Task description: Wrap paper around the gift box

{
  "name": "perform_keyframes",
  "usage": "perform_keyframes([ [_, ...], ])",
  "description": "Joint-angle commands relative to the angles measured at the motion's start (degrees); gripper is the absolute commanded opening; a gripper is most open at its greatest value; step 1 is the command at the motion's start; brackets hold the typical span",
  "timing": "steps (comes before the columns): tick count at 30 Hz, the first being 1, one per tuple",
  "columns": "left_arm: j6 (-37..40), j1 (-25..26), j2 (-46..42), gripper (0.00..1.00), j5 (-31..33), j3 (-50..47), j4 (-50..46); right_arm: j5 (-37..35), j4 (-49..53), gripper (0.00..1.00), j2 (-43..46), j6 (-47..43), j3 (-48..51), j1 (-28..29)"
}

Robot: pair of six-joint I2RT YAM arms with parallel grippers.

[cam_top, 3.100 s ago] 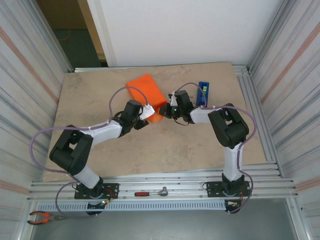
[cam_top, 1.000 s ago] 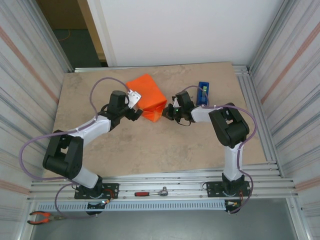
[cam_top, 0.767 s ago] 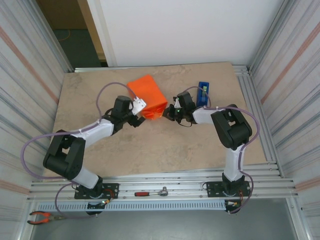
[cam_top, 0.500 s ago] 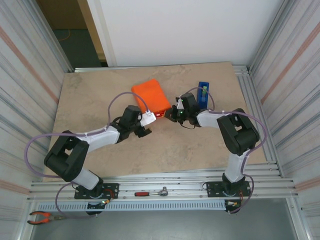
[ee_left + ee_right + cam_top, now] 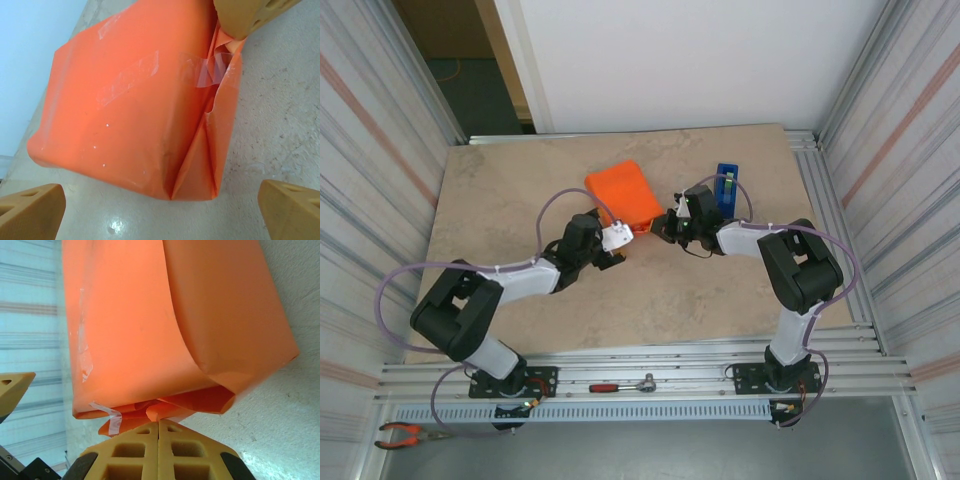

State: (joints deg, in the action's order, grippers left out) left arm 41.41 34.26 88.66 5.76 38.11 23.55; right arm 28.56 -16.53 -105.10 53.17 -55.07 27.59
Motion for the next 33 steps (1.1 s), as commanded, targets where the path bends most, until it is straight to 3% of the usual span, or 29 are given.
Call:
perform_keyframes([
  [1,2.15,0.39,2.12,0.99,-1.32,2.13,2.77,1.03,-2.18,0.0,0.57,1.3,-0.65,-0.48],
  [24,4.35,0.33,12.84,0.99,-0.69,12.01,2.6,1.4,-4.21,0.0,-0.26,2.42,-0.58,0.0],
  [27,4.61,-0.14,13.69,0.93,-1.17,12.97,1.62,1.51,-4.59,0.0,-0.5,2.64,-0.56,0.01],
  [33,3.46,-1.34,13.19,0.7,-4.62,15.01,-4.51,1.47,-4.7,0.0,-0.8,2.91,-0.56,0.0],
])
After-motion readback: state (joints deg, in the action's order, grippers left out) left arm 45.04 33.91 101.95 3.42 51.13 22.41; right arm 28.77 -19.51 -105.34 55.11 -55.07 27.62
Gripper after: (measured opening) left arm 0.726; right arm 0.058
